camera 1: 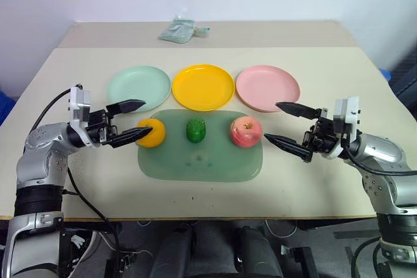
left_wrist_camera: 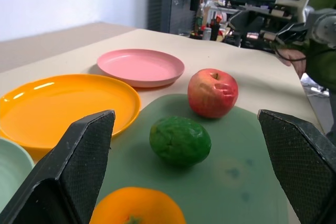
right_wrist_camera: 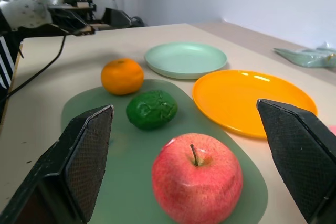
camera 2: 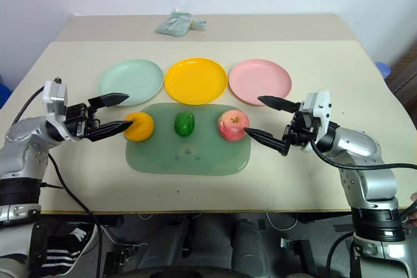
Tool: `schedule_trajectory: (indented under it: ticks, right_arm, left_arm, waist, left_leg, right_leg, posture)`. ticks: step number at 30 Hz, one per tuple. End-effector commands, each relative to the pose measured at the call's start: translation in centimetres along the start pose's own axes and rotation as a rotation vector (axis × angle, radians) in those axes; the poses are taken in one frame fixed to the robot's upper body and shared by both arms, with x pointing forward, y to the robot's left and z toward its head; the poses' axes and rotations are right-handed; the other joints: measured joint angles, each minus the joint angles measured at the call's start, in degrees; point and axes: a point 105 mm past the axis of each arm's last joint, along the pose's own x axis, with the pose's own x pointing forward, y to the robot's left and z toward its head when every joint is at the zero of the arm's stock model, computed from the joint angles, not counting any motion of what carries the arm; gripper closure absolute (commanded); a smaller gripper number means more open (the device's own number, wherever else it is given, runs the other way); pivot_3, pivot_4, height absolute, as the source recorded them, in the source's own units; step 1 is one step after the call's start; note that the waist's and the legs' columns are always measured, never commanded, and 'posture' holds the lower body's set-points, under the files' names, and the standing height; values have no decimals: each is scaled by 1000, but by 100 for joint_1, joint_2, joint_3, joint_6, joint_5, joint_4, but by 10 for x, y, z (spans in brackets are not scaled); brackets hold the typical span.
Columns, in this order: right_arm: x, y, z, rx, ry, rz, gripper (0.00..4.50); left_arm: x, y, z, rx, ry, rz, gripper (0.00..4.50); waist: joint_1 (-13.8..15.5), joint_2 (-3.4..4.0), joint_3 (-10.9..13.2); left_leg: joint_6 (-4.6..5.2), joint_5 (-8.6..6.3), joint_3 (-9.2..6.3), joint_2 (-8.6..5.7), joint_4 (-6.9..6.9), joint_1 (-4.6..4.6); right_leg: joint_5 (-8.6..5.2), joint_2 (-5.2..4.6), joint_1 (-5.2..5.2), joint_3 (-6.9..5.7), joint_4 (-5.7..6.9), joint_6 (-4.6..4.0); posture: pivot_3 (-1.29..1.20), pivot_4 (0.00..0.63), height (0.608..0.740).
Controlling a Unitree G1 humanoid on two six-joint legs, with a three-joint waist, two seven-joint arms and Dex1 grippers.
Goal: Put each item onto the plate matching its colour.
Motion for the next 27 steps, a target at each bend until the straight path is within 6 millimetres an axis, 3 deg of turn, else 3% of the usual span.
schedule_trajectory:
  ticks: [1, 17, 22, 27]
  right_arm:
    - [1, 0, 8, -40, -16, 4, 43]
    - [-2, 1, 4, -51, 17, 3, 43]
    - [-1, 0, 6, -58, 16, -2, 43]
    - [0, 3, 6, -39, 38, 51, 43]
  left_arm:
    - [-1, 2, 10, 47, -13, 17, 0]
    - [-4, 12, 7, 78, 33, 92, 0]
    - [-8, 24, 1, 4, 146, 242, 0]
    - [-2, 20, -5, -144, 209, 304, 0]
  waist:
    - [-2, 0, 0]
    - [-6, 0, 0]
    - [-11, 1, 0]
    - [-2, 1, 0]
  left_leg:
    - [0, 0, 0, 0, 0, 0]
    - [0, 0, 0, 0, -1, 0]
    - [0, 0, 0, 1, -3, 0]
    - [0, 0, 0, 0, -2, -1]
  right_leg:
    - [0, 0, 0, 0, 0, 0]
    - [0, 1, -1, 0, 0, 0]
    - [1, 2, -4, 0, 1, 2]
    - [6, 1, -2, 2, 0, 12]
  posture:
    - [0, 150, 740]
    - [0, 150, 740]
    - [0, 150, 740]
    - [0, 150, 740]
